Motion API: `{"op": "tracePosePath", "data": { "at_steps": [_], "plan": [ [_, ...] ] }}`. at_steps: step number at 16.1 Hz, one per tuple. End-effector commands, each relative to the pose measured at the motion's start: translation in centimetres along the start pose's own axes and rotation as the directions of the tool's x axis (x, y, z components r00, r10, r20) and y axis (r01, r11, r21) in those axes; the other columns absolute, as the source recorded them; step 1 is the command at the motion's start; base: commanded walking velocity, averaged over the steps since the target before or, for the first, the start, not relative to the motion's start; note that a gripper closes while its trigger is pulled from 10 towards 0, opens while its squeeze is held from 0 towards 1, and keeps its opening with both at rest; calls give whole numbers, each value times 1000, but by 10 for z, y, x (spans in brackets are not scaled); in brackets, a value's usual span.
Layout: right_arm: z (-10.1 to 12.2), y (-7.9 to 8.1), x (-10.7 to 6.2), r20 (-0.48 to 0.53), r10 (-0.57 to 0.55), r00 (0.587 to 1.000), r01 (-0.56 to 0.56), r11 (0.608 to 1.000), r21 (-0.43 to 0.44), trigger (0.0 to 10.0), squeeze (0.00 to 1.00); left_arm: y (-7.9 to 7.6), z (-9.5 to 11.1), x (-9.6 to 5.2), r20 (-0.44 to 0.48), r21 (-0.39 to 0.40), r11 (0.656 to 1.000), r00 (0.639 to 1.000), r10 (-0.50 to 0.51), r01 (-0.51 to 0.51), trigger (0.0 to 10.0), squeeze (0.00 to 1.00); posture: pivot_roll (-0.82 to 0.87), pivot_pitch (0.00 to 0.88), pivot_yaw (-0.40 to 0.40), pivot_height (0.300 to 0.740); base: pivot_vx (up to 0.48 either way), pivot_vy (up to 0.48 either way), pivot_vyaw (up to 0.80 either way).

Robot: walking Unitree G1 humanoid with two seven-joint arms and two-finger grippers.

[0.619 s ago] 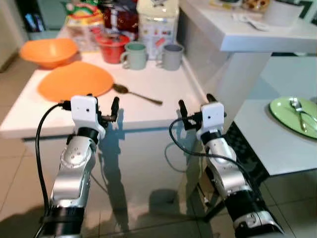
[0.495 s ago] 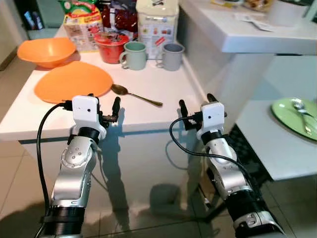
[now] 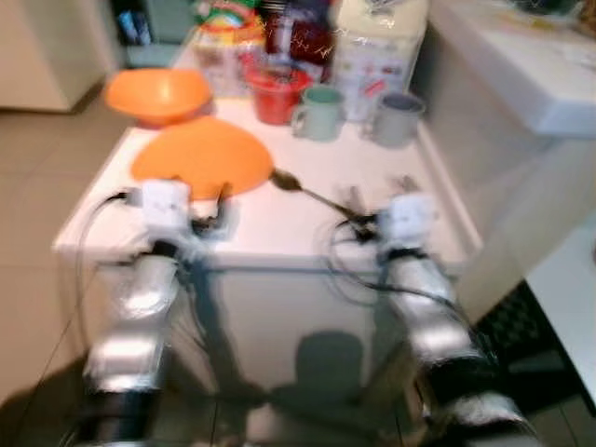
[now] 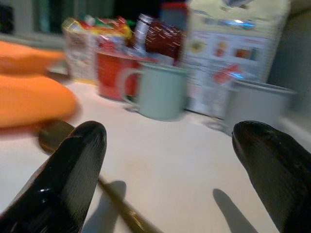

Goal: Setting the table

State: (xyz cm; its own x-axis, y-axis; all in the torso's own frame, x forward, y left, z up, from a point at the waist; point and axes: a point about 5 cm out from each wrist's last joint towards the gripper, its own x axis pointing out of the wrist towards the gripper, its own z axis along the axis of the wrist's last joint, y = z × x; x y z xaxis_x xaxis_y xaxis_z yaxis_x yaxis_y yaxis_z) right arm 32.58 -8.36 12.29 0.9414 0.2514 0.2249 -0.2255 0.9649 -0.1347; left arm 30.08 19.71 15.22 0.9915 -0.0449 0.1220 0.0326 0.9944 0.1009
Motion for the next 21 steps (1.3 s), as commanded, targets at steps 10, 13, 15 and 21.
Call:
{"op": "tracePosePath", "data": {
  "at_steps": [10, 13, 15, 21],
  "plan": [
    [-6, -21, -5, -28, -54, 998, 53, 998, -33, 10000, 0, -17, 7, 4, 29, -12, 998, 998, -60, 60, 10000, 0, 168, 0, -29, 740, 382, 292, 0],
    [-6, -21, -5, -28, -54, 998, 53, 998, -33, 10000, 0, -17, 7, 4, 29, -12, 998, 998, -60, 60, 10000, 0, 168, 0, -29, 740, 382, 292, 0],
    [-6, -21, -5, -28, -54, 998, 53, 998, -33, 10000, 0, -17, 7, 4, 29, -12, 998, 998, -60, 60, 10000, 0, 168, 0, -29, 740, 382, 292, 0],
    [-8, -29, -2, -53, -116, 992, 118, 993, 21, 10000, 0, -15, 9, 6, 43, 30, 998, 998, -56, 54, 10000, 0, 174, 0, -23, 740, 0, 0, 0]
  ]
}}
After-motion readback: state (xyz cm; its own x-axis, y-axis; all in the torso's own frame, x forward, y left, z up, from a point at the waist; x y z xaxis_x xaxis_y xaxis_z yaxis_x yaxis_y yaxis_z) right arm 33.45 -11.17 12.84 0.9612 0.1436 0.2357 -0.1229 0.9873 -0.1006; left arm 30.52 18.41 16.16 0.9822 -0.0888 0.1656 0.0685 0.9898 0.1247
